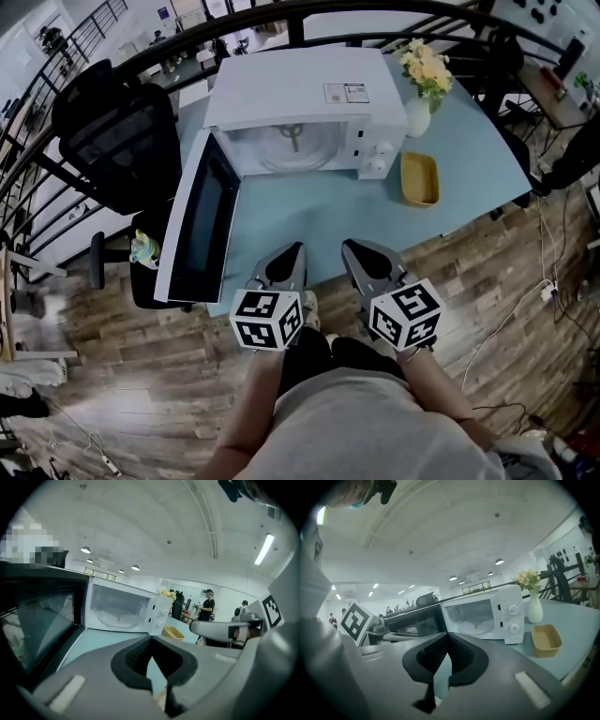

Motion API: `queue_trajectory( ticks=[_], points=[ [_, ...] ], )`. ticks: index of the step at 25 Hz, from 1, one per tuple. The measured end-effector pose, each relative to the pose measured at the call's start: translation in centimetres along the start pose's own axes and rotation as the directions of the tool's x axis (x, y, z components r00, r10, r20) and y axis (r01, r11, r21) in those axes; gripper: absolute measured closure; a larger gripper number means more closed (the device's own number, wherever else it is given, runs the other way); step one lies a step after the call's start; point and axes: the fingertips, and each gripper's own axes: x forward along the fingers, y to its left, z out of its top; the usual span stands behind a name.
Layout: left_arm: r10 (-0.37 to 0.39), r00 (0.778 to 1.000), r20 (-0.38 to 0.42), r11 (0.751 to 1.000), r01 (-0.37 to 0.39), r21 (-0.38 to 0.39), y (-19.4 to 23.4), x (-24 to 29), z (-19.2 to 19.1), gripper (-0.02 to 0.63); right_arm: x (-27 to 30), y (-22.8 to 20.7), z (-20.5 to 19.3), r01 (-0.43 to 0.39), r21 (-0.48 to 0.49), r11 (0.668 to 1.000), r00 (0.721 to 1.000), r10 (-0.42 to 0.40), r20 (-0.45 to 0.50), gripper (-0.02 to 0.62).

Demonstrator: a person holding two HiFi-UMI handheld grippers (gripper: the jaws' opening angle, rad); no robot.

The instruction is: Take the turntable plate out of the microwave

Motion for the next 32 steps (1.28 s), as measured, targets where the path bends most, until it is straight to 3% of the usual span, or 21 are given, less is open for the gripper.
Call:
queue_trajectory(
  ticks=[9, 20, 26, 32],
  points=[
    [-0.060, 0.997, -0.048, 0.995, 0.063, 0.075, 3.3, 3.8, 2.2, 0.601, 6.8, -2.3, 1.3, 0.025, 0.044, 0.999, 0.999, -0.023, -0.032, 0.574],
    [-0.094, 0.992, -0.084, 0.994, 0.098, 0.039, 7.7, 6.9, 3.1, 0.601, 12.3, -2.5, 0.4, 0.042, 0.015, 0.999, 0.993, -0.040, -0.115, 0.574],
    [-0.094, 0.995, -0.035, 0.995, 0.095, 0.022, 8.9, 7.5, 4.1, 0.601, 13.8, -2.9, 0.6, 0.071, 0.005, 0.997, 0.989, -0.070, -0.134, 0.575],
    [-0.102, 0.992, -0.069, 0.995, 0.102, -0.002, 9.6, 8.4, 3.8, 0.601, 14.9, -3.1, 0.3, 0.071, 0.004, 0.997, 0.985, -0.070, -0.161, 0.577]
  ],
)
